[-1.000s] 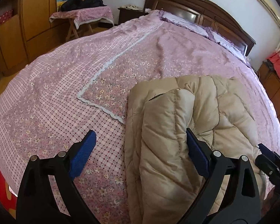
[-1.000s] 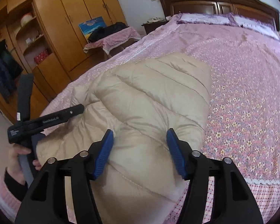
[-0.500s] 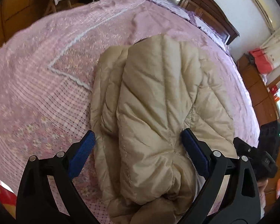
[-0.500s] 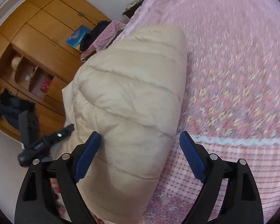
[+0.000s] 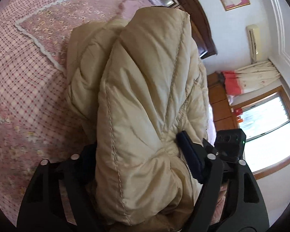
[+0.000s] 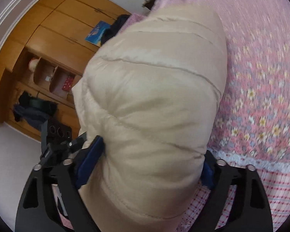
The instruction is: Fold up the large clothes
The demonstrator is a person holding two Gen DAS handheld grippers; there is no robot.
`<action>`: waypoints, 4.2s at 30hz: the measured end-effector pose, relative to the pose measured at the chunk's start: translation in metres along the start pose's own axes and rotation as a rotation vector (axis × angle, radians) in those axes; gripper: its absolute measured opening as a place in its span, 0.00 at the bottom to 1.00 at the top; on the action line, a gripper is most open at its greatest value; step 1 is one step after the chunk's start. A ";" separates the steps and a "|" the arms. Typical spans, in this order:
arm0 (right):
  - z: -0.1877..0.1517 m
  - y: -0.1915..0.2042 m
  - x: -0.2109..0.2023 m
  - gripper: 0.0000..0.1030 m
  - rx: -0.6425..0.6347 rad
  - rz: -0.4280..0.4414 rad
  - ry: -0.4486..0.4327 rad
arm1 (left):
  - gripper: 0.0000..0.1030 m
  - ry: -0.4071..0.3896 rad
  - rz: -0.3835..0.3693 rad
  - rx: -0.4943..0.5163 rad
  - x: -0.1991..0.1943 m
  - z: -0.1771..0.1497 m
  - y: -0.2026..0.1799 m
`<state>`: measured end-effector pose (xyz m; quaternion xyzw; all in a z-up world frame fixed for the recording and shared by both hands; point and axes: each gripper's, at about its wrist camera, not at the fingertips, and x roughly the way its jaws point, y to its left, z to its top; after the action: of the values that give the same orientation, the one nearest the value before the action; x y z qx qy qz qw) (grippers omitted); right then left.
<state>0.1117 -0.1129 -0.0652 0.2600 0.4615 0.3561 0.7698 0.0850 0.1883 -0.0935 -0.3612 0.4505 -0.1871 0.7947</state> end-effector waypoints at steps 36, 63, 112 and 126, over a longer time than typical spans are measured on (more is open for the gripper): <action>-0.004 -0.069 -0.174 0.59 0.048 -0.462 -0.384 | 0.74 -0.030 0.286 0.540 0.077 -0.068 -0.149; 0.029 -0.055 -0.101 0.53 -0.024 -0.625 -0.322 | 0.26 -0.171 0.385 0.446 0.110 0.028 -0.175; -0.101 0.000 -0.134 0.95 0.015 -0.712 -0.184 | 0.96 0.035 0.587 0.510 0.059 -0.131 -0.182; -0.099 -0.004 -0.127 0.95 0.042 -0.708 -0.152 | 0.96 0.074 0.630 0.470 0.064 -0.128 -0.171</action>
<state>-0.0169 -0.2086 -0.0449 0.1254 0.4714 0.0376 0.8722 0.0142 -0.0181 -0.0467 -0.0062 0.5124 -0.0449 0.8575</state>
